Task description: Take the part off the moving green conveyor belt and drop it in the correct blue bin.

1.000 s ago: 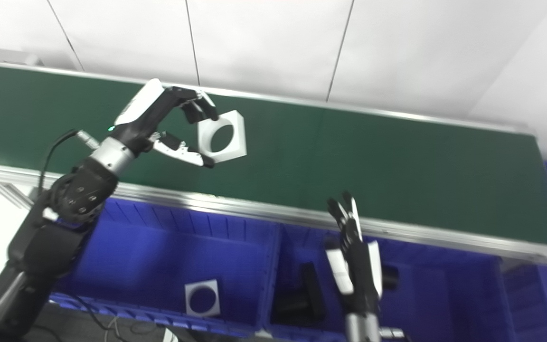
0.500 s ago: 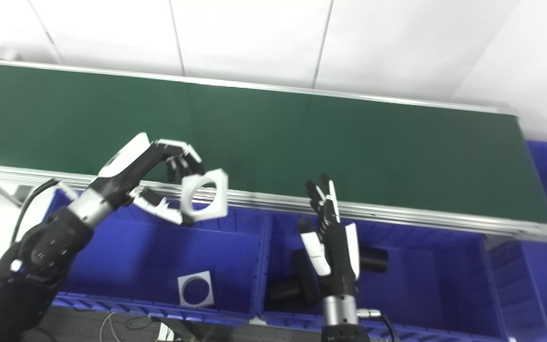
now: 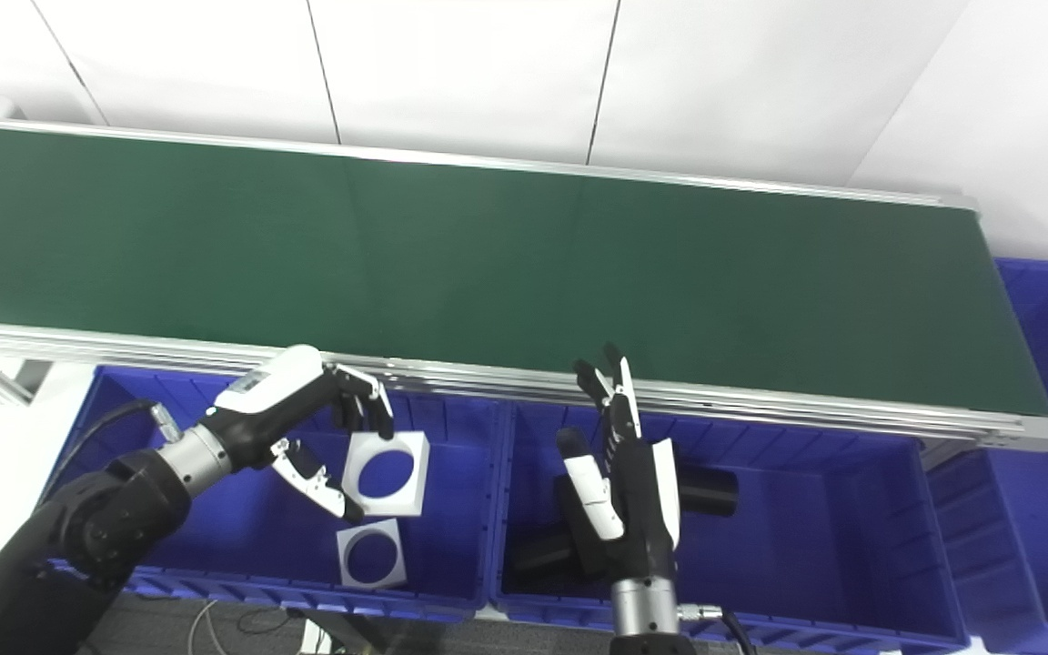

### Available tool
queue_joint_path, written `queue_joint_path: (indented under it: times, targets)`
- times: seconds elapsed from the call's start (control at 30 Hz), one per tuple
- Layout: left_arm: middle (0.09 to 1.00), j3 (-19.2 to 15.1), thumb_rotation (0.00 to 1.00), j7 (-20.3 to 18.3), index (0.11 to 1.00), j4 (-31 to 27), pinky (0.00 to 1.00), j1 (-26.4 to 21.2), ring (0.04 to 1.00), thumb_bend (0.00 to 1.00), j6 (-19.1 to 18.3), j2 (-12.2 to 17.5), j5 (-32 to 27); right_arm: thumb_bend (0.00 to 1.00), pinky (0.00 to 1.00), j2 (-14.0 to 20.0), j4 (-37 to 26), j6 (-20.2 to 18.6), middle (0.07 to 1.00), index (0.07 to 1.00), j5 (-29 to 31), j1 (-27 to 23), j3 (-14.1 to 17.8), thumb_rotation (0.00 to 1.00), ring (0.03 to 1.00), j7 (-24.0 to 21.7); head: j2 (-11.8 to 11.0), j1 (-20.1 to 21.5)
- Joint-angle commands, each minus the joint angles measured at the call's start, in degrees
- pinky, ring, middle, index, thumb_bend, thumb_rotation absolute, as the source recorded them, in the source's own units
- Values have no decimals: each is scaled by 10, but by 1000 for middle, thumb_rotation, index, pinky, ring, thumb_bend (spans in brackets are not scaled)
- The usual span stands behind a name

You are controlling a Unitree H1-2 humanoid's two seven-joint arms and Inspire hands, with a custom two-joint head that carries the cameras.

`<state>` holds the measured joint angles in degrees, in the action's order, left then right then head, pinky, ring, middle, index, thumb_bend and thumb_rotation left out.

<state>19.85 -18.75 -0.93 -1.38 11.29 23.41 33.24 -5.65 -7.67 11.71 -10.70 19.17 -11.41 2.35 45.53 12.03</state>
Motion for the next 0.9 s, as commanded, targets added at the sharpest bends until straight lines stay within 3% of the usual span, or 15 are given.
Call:
queue_joint_path:
  times: [0.0,0.27,0.3,0.33,0.37,0.4,0.43,0.5,0.53,0.67,0.8,0.87]
  targets:
    - [527,1,0,4,505,-9,440,-11,408,497,-10,1,16,672,1000,-5,1,36,903,996,2,-3,-4,868,929,6,-5,3]
    - [519,25,0,-23,513,9,517,-14,422,498,-55,1,67,702,1000,1,20,45,915,1000,-1,-2,-7,879,934,5,-35,14]
    - [511,28,0,-27,503,12,532,-15,516,507,-61,2,72,708,1000,1,23,48,914,1000,0,-1,-8,878,935,5,-38,15]
    - [647,31,36,-33,499,12,577,-16,621,509,-70,2,77,713,1000,0,25,51,915,1000,2,-1,-8,877,938,5,-38,15]
    - [675,33,43,-39,499,12,590,-16,645,510,-78,3,79,714,1000,0,29,54,915,1000,3,-1,-9,877,938,5,-44,16]
    - [728,34,40,-42,671,12,619,-16,692,596,-84,3,80,710,1000,0,31,57,915,1000,3,-1,-9,875,939,5,-44,16]
    - [733,37,39,-46,688,12,621,-16,697,604,-89,5,86,710,1000,-1,34,59,915,1000,3,0,-9,874,939,7,-50,19]
    - [805,42,155,-48,794,12,717,-16,782,663,-92,9,100,706,1000,-2,38,62,917,1000,6,1,-10,869,938,7,-55,22]
    - [846,44,264,-48,846,11,833,-15,834,703,-91,10,106,707,1000,-2,39,63,920,1000,8,2,-10,865,941,6,-55,22]
    - [949,30,457,-43,930,2,990,-2,955,827,-89,8,74,707,1000,-5,48,69,922,1000,7,2,-11,860,945,9,-61,29]
    - [985,-3,533,-19,954,3,1000,22,980,891,-42,-3,-20,715,1000,-5,56,74,925,1000,6,2,-12,866,955,11,-71,34]
    - [964,-28,580,-4,948,10,933,37,942,905,-6,-17,-87,715,1000,-4,61,78,924,1000,3,1,-12,866,955,13,-76,37]
